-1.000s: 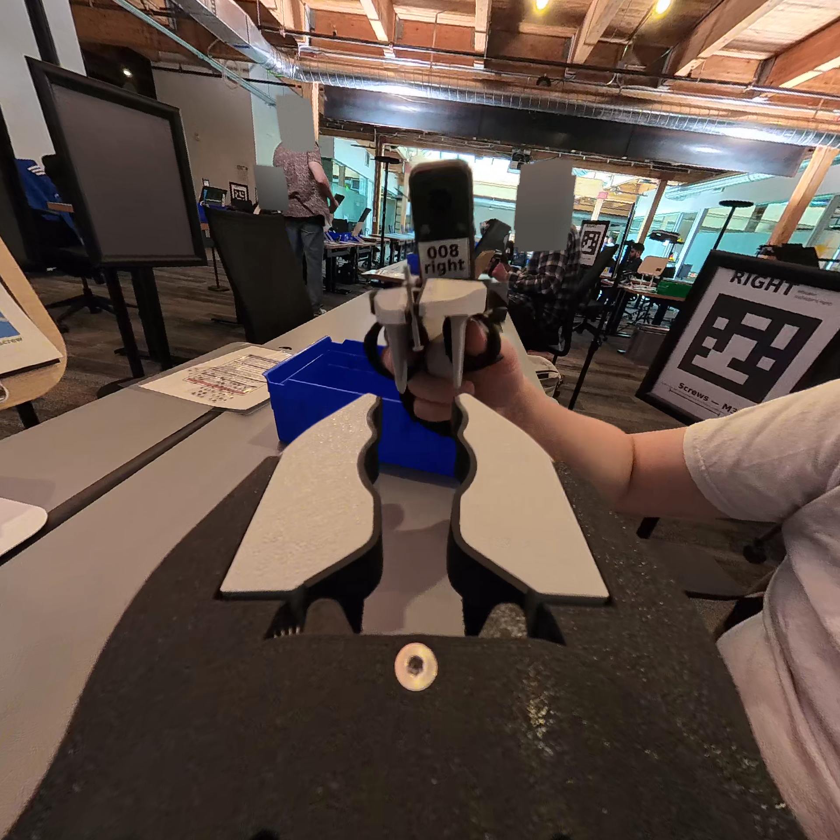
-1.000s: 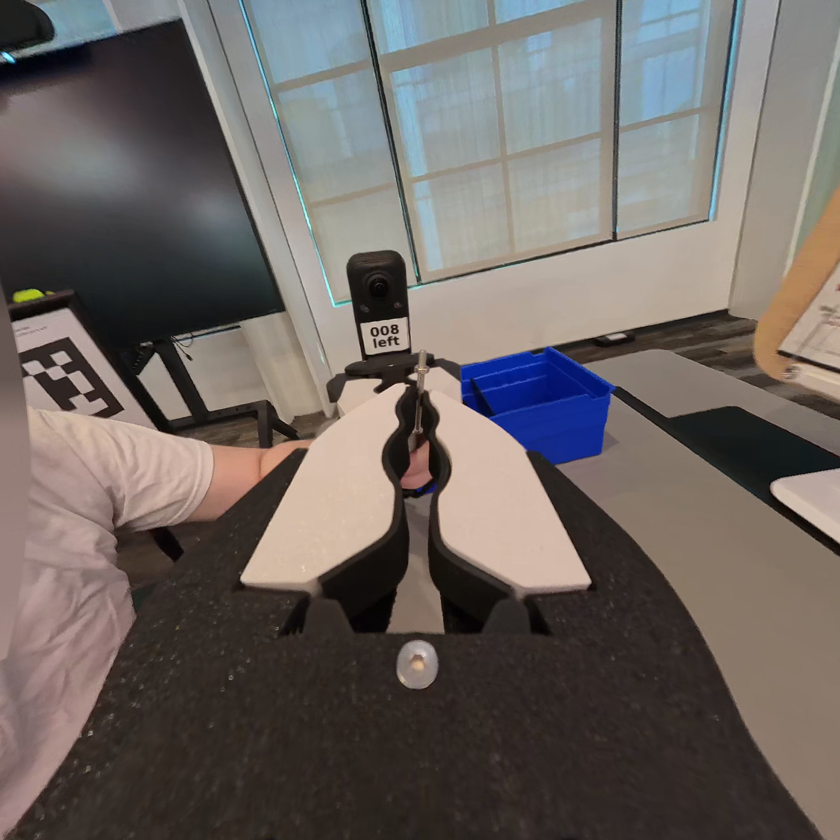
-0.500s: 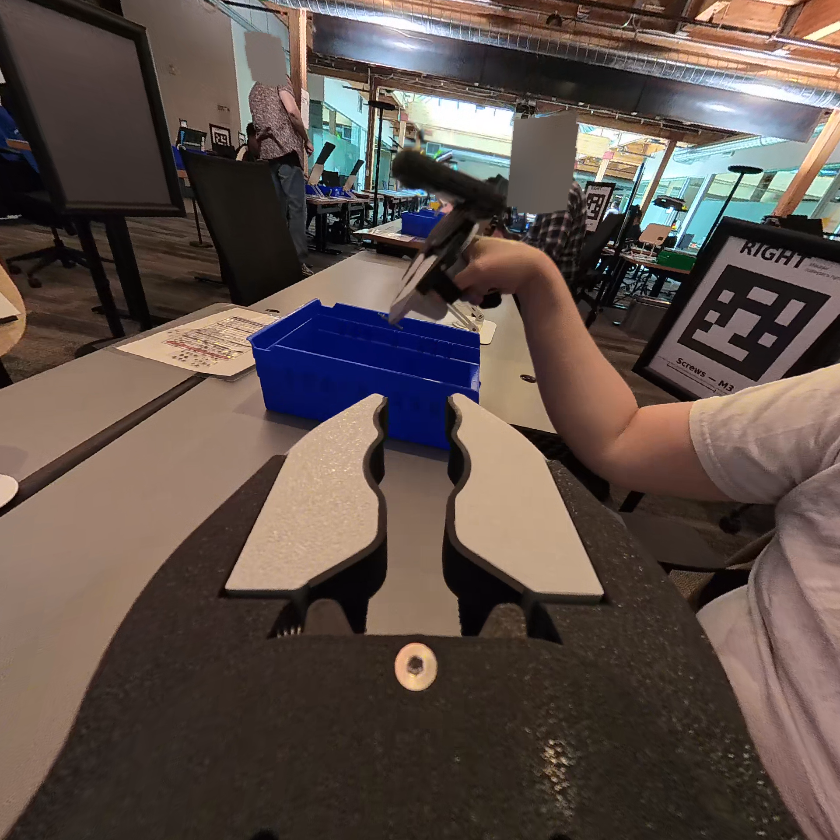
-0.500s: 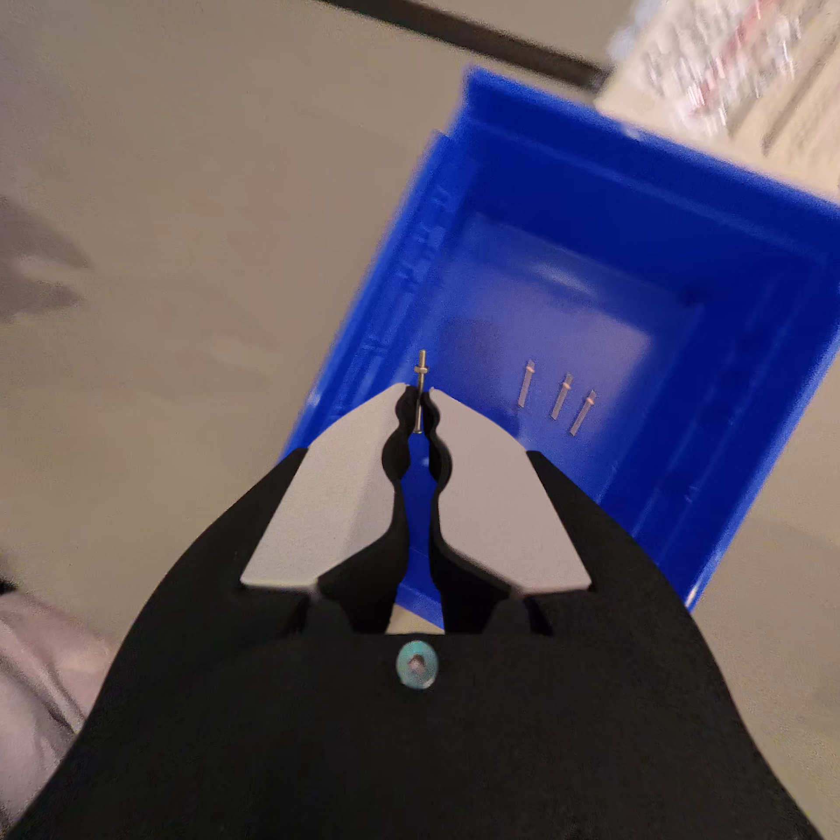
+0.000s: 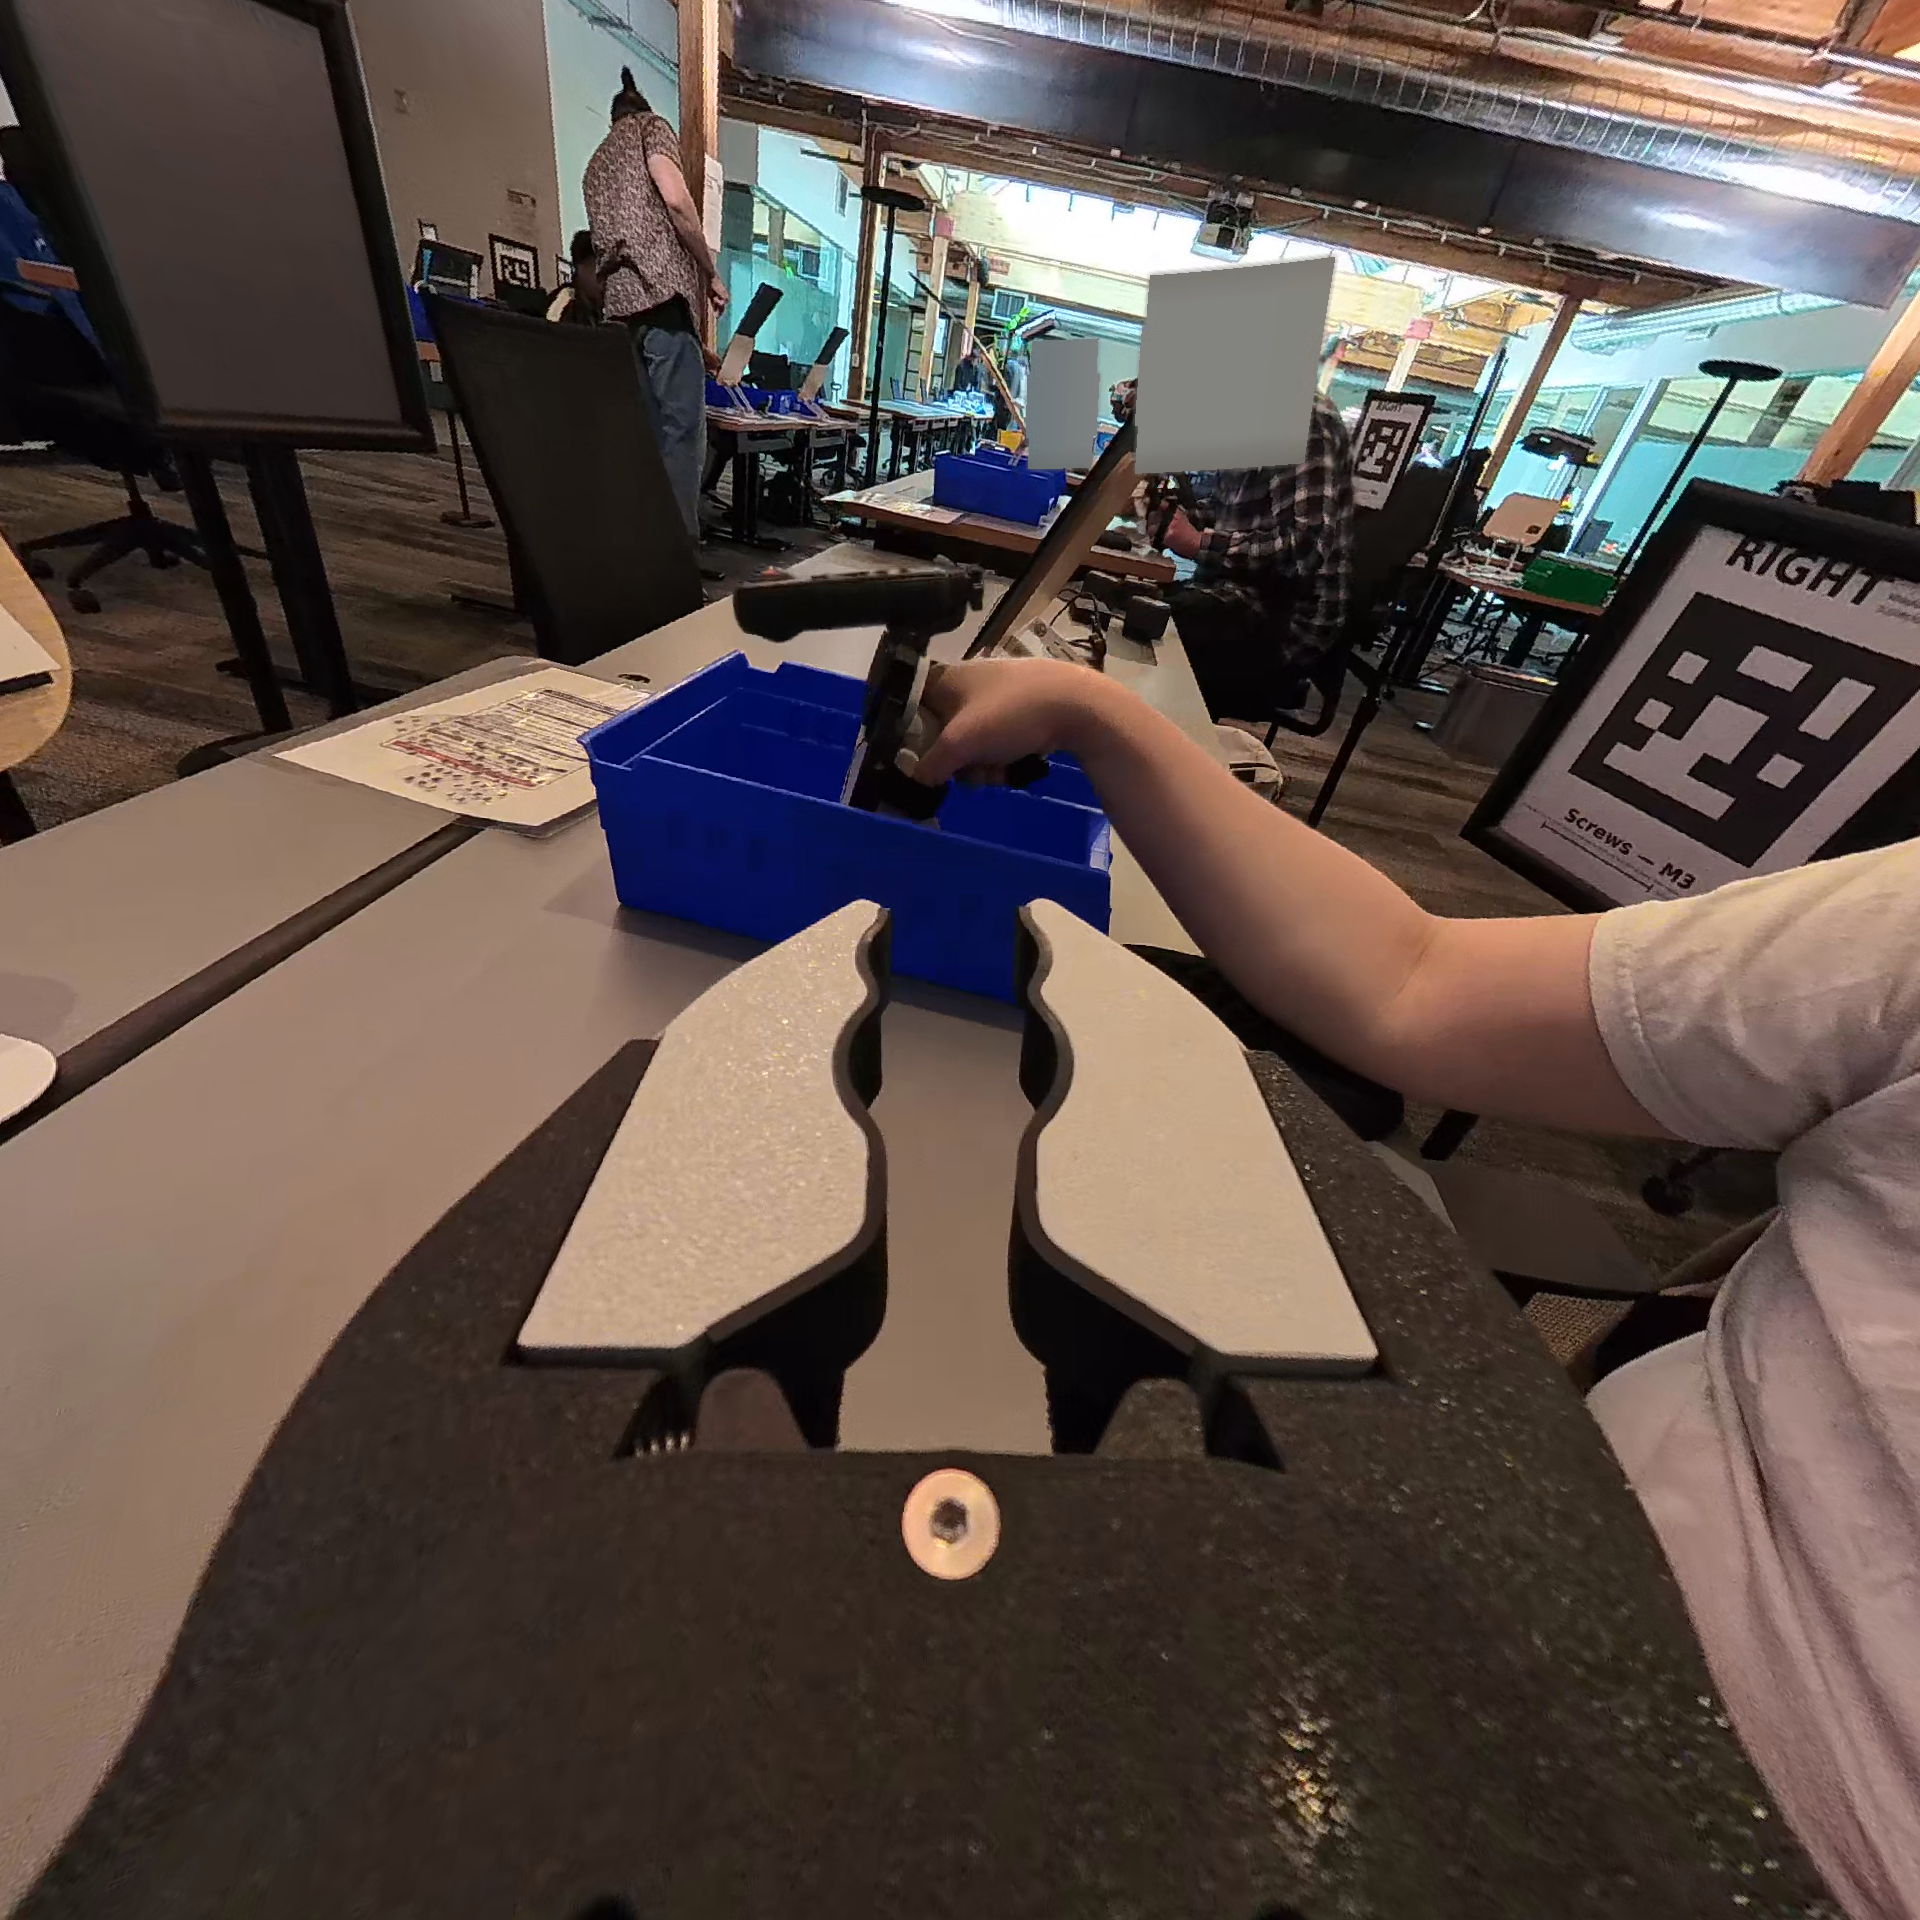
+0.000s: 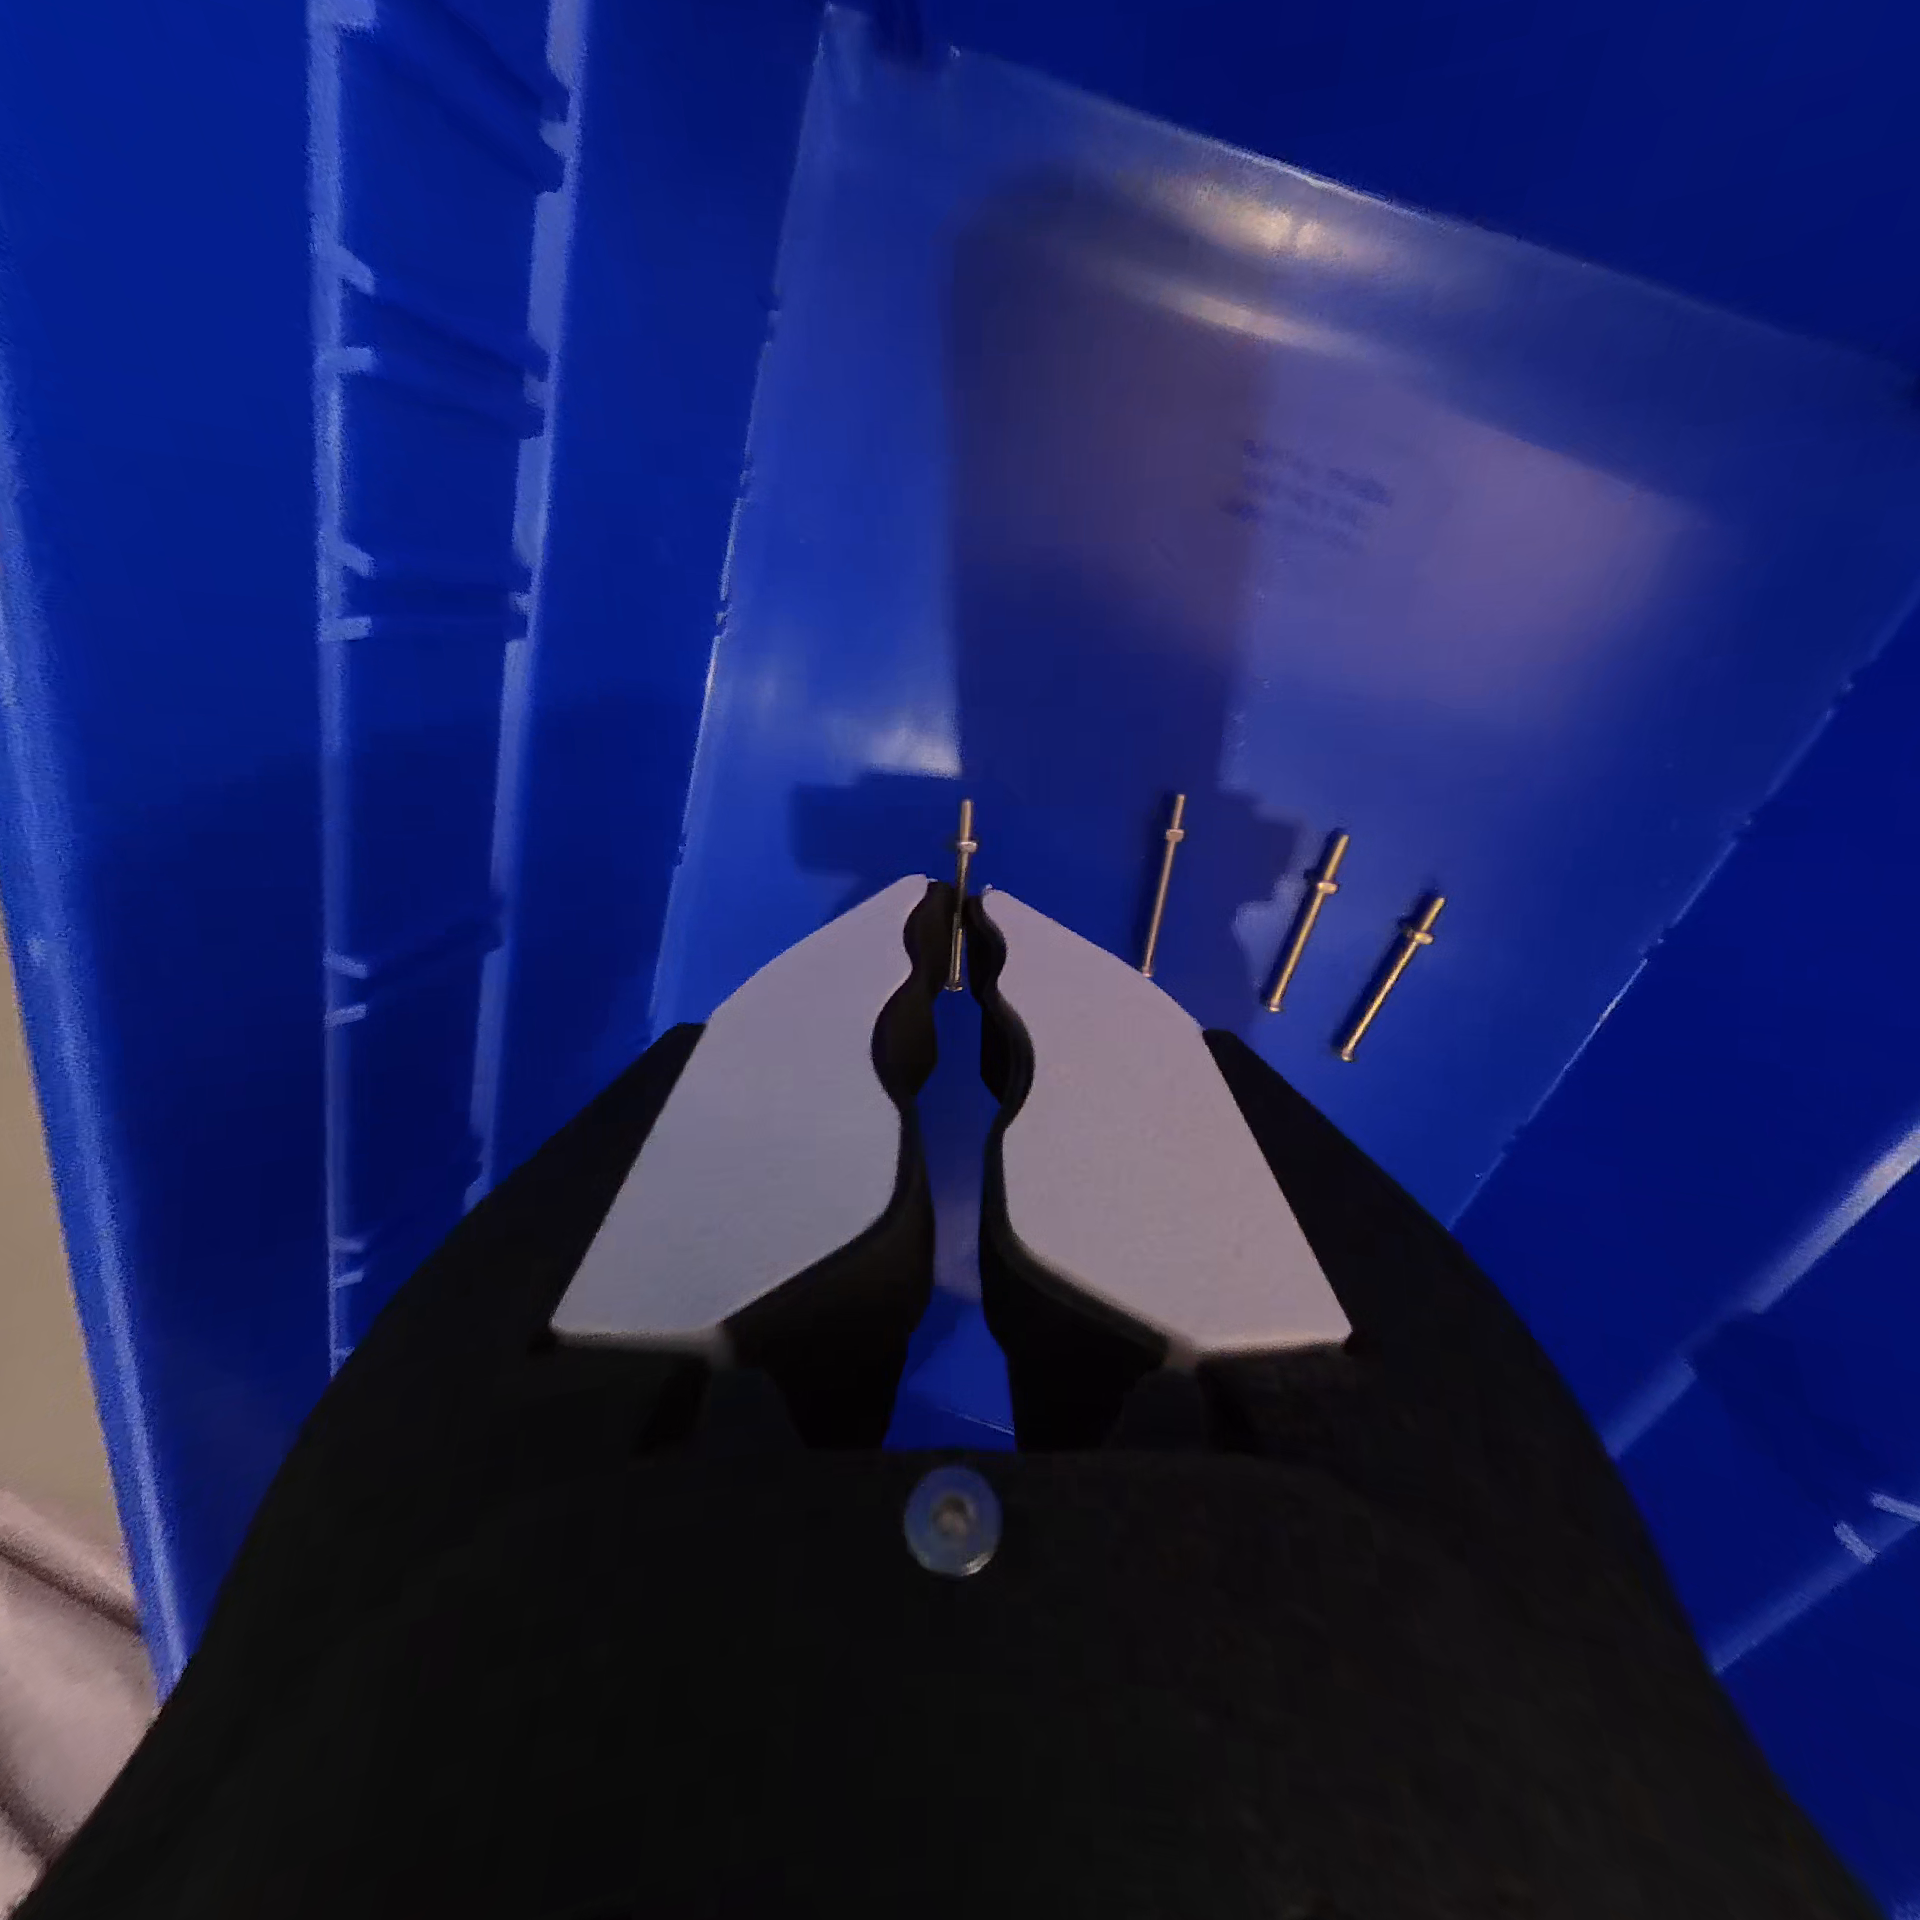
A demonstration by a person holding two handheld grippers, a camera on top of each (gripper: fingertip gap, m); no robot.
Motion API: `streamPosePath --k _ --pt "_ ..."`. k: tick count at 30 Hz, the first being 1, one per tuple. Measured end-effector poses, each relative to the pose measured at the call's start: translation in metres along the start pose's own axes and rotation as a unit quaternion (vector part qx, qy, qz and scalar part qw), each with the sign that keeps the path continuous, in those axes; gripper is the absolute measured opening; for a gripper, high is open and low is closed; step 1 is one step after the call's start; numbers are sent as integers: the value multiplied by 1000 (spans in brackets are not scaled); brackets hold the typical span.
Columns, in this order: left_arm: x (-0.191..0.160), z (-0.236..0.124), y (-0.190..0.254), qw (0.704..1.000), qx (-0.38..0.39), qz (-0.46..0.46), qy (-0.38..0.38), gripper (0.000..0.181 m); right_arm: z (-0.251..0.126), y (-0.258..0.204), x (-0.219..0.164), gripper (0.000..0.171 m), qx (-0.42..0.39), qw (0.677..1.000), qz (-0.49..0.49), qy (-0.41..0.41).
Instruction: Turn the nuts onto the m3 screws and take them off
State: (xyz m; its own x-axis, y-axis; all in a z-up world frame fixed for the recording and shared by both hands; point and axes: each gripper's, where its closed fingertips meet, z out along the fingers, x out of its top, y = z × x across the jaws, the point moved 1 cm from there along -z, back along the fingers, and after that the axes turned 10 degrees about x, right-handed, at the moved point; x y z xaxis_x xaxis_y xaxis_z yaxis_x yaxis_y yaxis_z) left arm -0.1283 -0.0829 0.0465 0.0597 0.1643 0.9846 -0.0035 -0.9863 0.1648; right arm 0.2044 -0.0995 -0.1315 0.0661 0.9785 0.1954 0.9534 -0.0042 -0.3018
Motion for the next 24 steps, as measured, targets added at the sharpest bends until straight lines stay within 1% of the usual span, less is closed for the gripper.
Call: streamPosePath --k 7,16,17,18,19,24 --pt "2 -2 -2 1000 5 -1 5 21 10 7 0 3 -21 1000 6 -18" --pt "1 -2 -2 1000 5 2 2 21 14 12 3 3 -36 999 5 -16" --pt "2 -2 -2 1000 6 2 3 21 13 13 3 4 -39 999 4 -15" --pt "2 -2 -2 1000 6 2 4 21 12 14 4 10 -42 999 4 -14" --pt "3 -2 -3 1000 7 2 4 21 11 14 4 12 -42 999 3 -11" --pt "7 -6 -5 1000 12 7 9 21 -5 8 16 14 -34 999 -18 37"
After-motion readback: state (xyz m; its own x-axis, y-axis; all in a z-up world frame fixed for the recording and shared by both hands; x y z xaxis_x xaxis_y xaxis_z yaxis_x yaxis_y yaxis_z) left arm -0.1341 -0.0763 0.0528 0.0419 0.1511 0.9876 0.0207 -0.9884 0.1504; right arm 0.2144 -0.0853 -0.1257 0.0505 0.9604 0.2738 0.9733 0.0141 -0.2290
